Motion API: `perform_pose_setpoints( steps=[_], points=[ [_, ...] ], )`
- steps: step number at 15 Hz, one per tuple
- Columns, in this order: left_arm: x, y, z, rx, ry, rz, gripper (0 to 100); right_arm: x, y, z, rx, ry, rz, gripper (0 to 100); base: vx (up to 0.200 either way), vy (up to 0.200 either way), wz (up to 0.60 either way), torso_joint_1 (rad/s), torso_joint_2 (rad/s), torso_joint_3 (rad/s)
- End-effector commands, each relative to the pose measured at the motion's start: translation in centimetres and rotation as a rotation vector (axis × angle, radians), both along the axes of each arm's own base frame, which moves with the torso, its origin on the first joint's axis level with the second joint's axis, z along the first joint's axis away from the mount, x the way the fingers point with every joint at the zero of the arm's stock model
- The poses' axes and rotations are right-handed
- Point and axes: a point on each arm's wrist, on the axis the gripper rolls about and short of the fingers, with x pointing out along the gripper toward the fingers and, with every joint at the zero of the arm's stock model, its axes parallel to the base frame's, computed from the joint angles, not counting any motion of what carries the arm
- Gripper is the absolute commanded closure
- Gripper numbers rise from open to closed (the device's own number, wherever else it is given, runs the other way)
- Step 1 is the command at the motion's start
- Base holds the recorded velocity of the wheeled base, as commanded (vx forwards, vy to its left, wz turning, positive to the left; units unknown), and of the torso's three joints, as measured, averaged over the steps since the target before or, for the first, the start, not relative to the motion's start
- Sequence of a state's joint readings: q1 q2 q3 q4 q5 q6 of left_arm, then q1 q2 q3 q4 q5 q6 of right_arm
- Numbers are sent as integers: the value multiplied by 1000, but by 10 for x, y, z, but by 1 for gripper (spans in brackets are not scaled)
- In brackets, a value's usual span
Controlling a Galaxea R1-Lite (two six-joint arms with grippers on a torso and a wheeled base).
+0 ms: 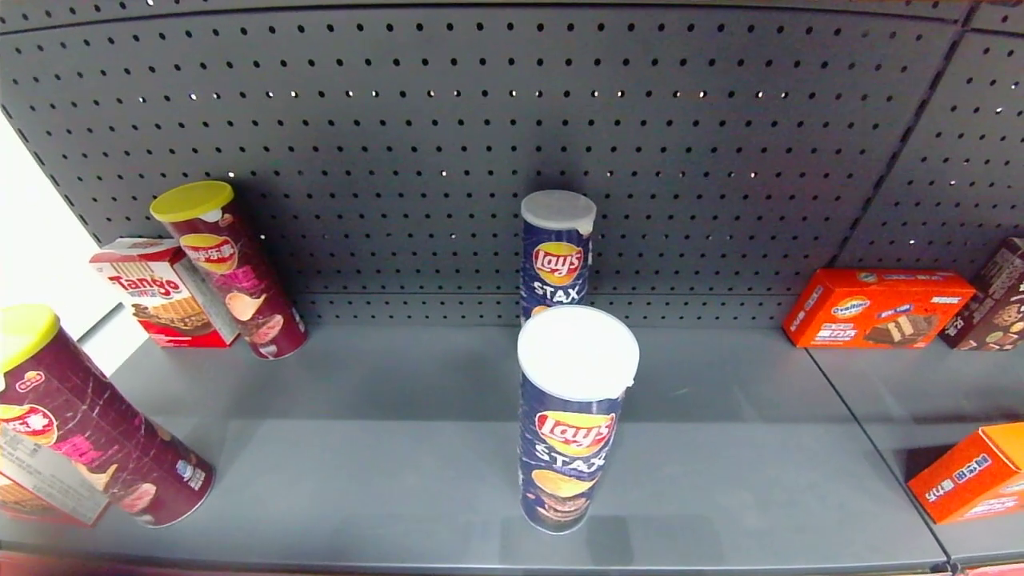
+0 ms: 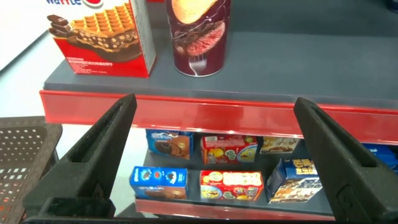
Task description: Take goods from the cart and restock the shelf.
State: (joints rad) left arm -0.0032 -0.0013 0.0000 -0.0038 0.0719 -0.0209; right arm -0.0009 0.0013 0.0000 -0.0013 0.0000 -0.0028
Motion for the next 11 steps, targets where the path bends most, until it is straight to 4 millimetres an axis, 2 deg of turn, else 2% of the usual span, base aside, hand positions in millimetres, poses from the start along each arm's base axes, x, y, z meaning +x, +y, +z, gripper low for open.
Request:
perform_pose_setpoints(
  steps=[1,11],
  points=[
    [0,0,0,-1,0,0,0,0,0,0,0,0,-1,0,0,0,0,0,0,0],
    [0,0,0,-1,0,0,0,0,0,0,0,2,1,0,0,0,0,0,0,0]
  ],
)
